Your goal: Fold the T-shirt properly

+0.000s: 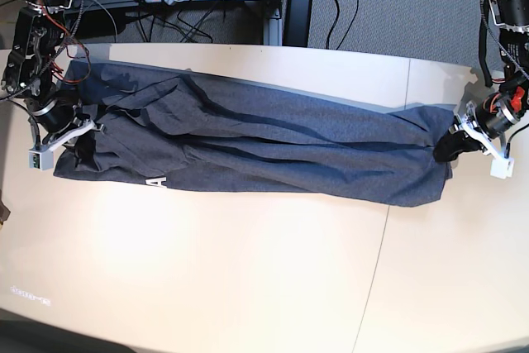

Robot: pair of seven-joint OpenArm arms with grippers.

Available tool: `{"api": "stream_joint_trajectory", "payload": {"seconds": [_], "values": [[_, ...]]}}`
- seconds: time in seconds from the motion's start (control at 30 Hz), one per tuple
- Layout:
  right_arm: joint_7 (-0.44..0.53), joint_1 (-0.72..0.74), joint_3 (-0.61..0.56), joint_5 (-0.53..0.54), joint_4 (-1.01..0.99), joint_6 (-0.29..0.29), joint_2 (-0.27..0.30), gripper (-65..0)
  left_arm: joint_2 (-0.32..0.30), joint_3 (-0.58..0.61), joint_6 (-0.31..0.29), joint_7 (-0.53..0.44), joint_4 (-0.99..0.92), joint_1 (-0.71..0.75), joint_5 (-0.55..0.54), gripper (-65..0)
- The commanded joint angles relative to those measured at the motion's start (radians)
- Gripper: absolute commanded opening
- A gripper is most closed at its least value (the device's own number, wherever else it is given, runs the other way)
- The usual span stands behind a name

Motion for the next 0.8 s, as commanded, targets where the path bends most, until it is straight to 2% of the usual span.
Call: {"api": "stream_joint_trajectory", "payload": {"seconds": [0.0,0.27,0.57,0.77], "values": [[0.014,0.011,0.008,0.024,0.014,0.079,0.019,-65.0,-0.029,-0.007,0.009,-0.018,0.012,-0.01,-0.017,-65.0],[-0.005,0.013,0.009,0.083,0.069,0.079,0.019,-65.0,-0.057,-0.007,0.009,-0.004,0.012,-0.01,-0.016,-65.0],[-0.04,0.013,0.009,0.098,0.172,0.079,0.019,-65.0,-0.095,-0.007,0.009,-0.003,0.012,-0.01,-0.014,-65.0],[-0.05,0.013,0.009,0.097,0.172,0.079,0.019,-65.0,-0.138,-0.016,0.009,-0.019,0.012,-0.011,0.045,-65.0]]}}
